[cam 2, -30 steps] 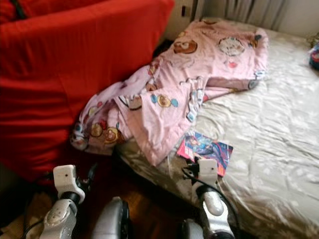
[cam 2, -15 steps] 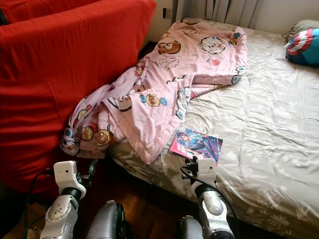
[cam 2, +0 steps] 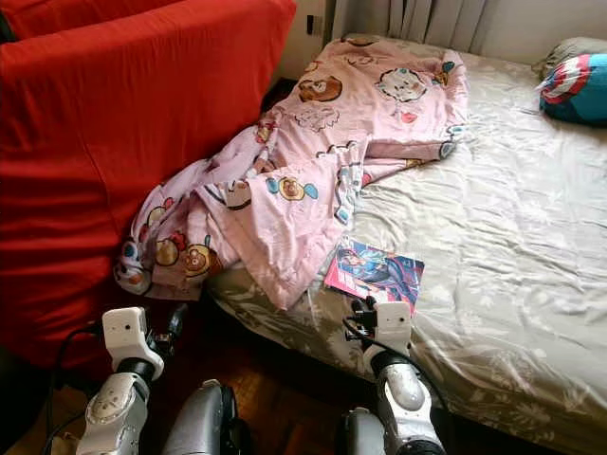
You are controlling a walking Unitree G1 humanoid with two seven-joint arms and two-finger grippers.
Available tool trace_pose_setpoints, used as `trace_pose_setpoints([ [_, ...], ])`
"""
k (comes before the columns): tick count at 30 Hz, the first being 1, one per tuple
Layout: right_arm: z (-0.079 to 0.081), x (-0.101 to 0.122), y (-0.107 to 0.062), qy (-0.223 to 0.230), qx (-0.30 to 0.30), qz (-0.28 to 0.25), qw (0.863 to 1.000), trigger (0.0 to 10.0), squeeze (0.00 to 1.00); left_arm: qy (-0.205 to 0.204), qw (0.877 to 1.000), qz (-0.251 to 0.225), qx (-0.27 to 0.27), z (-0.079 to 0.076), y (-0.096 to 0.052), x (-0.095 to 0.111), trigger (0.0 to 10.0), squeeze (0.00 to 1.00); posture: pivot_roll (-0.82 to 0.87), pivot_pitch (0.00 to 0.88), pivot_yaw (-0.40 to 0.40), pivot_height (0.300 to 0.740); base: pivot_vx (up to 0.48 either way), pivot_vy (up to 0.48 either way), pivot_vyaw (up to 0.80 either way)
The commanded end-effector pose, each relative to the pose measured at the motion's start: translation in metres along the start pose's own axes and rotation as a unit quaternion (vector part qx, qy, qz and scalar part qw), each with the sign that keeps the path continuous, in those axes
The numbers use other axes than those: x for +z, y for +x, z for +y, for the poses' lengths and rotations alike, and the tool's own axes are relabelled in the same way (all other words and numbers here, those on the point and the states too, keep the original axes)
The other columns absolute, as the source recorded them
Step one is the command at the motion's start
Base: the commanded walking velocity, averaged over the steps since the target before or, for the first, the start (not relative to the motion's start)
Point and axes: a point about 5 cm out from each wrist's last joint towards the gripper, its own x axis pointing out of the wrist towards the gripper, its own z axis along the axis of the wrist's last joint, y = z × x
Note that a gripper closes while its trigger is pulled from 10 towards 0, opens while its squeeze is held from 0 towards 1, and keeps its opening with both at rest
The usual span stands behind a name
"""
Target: Clean up the room
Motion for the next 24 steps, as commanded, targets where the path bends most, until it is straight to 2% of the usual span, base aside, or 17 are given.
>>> trace_pose_setpoints([
  [1, -0.0002, -0.0058, -0.0020, 0.001, -0.003, 0.018, 1.000, 10.0, 0.00, 0.001, 1.000, 0.011, 0.002, 0.0016, -0.0038, -0.0046, 10.0, 0.00, 0.00, 0.173, -0.010, 0.620, 0.000, 0.000, 0.00],
  [4, 0.0001, -0.0033, -0.0023, 0.004, -0.002, 0.004, 1.000, 10.0, 0.00, 0.001, 1.000, 0.012, 0.001, 0.0018, -0.0038, -0.0046, 10.0, 0.00, 0.00, 0.175, -0.009, 0.601, 0.000, 0.000, 0.00],
  [24, 0.0001, -0.0048, -0.0033, 0.005, -0.008, 0.006, 1.000, 10.0, 0.00, 0.003, 1.000, 0.016, -0.001, 0.0013, -0.0043, -0.0056, 10.0, 0.00, 0.00, 0.178, -0.005, 0.601, 0.000, 0.000, 0.00],
])
